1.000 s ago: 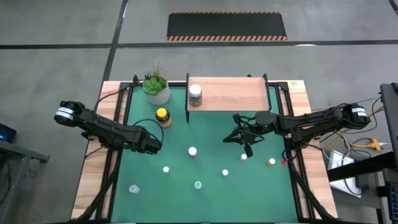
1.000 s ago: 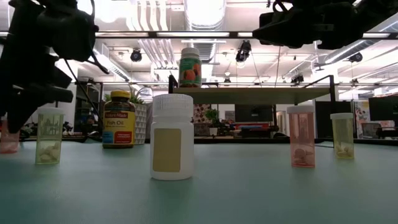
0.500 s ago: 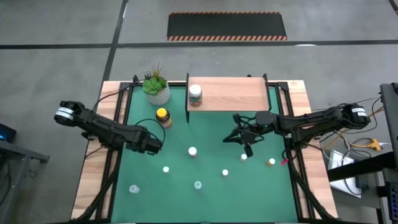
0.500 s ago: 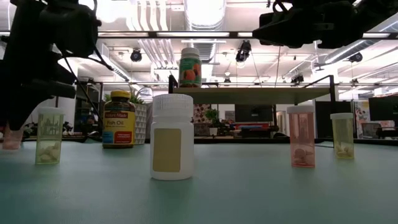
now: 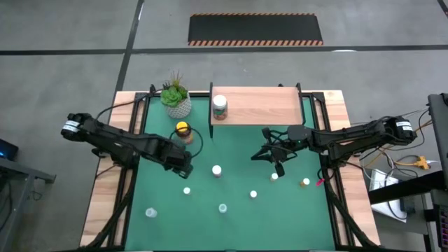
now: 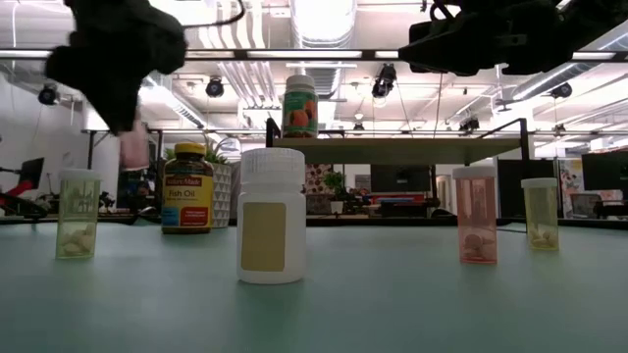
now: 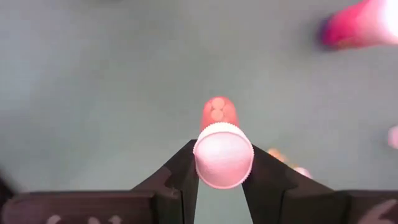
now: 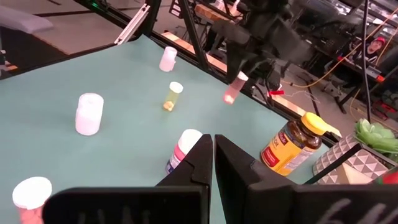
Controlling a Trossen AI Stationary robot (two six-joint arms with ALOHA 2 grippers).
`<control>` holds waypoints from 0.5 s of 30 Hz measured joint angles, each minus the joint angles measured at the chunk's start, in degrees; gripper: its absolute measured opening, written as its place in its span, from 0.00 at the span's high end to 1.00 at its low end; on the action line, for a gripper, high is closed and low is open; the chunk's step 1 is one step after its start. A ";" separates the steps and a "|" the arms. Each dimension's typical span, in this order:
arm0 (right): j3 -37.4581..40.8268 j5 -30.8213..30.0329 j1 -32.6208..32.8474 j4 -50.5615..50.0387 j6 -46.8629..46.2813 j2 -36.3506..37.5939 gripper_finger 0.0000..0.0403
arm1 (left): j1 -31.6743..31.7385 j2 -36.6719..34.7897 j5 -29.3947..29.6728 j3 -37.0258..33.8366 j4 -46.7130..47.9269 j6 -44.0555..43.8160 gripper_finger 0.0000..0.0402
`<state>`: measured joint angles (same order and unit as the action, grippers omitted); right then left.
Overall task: Pick and place medicine bottles onto shelf by color
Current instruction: Put the left small pink medicine bottle on the shelf
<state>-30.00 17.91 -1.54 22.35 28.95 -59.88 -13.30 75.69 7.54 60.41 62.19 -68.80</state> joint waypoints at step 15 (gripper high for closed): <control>0.02 0.00 0.00 -0.64 -1.09 0.00 0.98 | 0.69 13.13 2.37 -4.12 -8.57 6.24 0.79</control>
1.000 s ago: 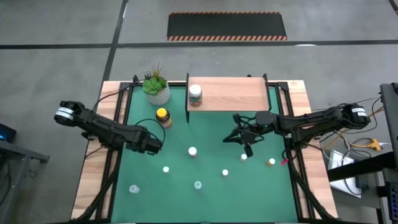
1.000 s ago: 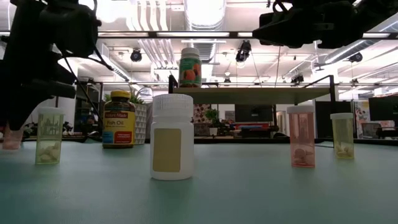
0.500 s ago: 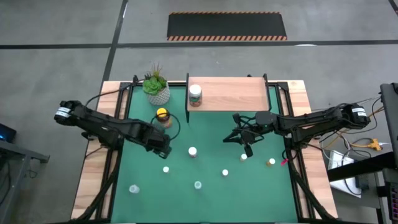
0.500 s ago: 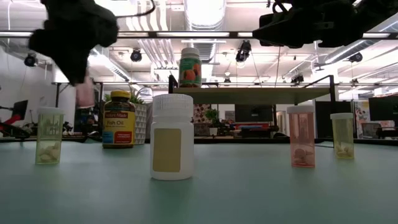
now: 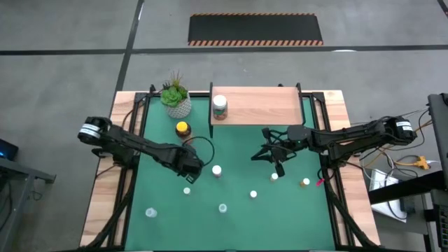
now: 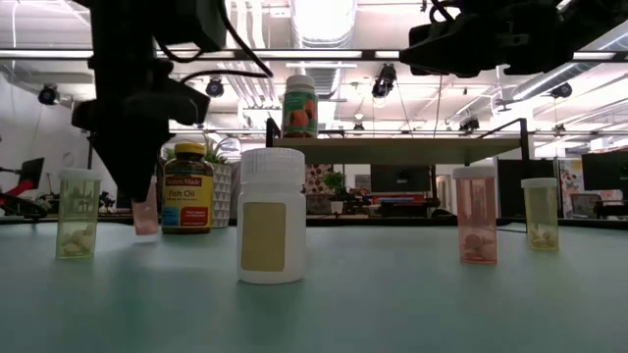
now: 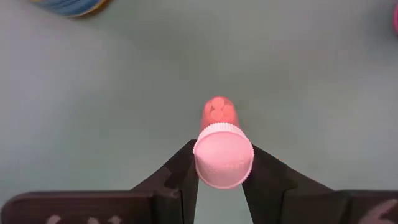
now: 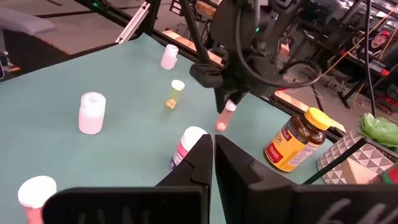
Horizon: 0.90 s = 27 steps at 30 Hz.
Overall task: Pick and place medicine bottles onto shelf by color
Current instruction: Put the left small pink medicine bottle on the shelf
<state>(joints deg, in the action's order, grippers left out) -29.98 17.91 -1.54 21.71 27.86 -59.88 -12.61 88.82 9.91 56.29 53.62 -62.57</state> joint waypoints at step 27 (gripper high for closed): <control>0.00 0.00 0.00 -0.44 -0.83 0.00 0.98 | 1.20 -9.26 -1.17 3.75 -1.03 8.80 0.57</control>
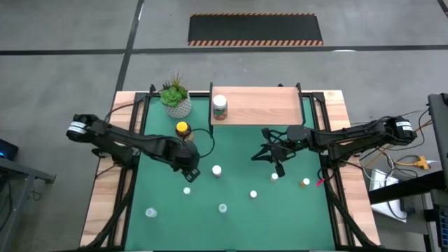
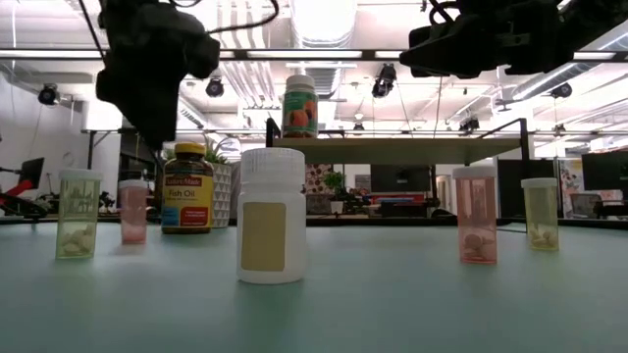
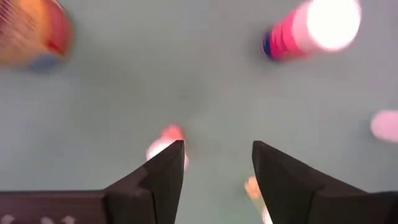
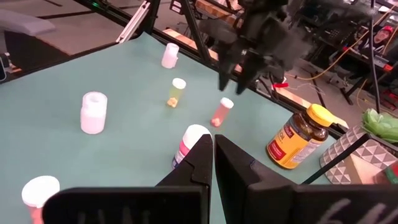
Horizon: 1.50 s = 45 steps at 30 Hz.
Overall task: Pick and place medicine bottles onto shelf by color
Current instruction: Put the left small pink medicine bottle on the shelf
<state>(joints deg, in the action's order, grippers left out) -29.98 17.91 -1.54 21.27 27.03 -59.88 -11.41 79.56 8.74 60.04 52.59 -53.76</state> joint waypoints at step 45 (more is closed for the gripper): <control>0.15 -0.01 0.00 0.04 -1.09 0.00 0.98 | -2.45 -2.07 2.42 -6.89 -3.12 0.05 1.00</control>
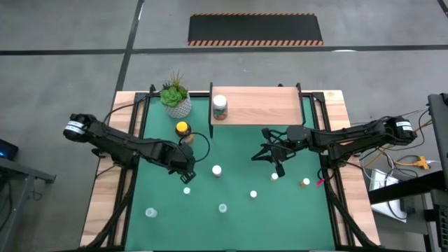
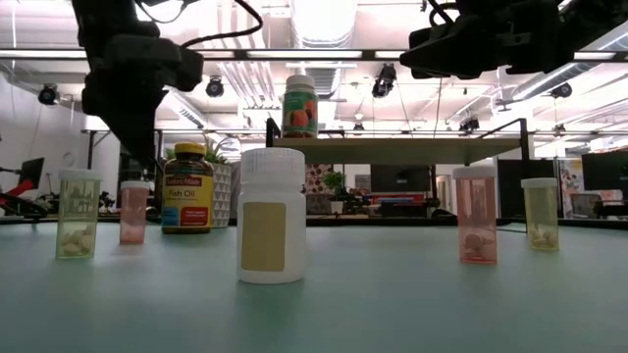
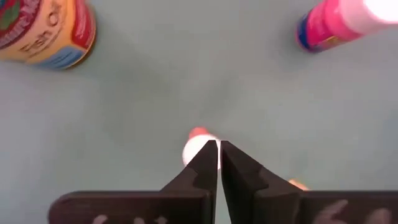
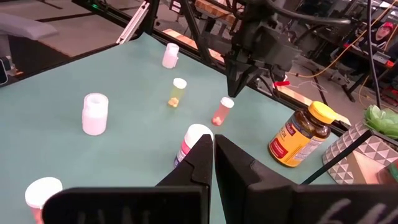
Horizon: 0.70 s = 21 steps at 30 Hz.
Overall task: Pick and place medicine bottles onto shelf by color
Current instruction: Put the left small pink medicine bottle on the shelf
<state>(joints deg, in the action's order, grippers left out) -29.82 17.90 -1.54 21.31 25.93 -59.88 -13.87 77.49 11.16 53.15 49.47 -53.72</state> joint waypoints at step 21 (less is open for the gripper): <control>0.09 0.01 0.00 -0.01 0.48 0.02 0.98 | -2.45 -0.74 7.15 -0.34 -1.77 4.53 1.00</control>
<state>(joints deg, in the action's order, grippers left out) -29.74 17.91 -1.54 21.30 26.41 -59.86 -16.31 76.76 18.30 52.81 47.71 -49.18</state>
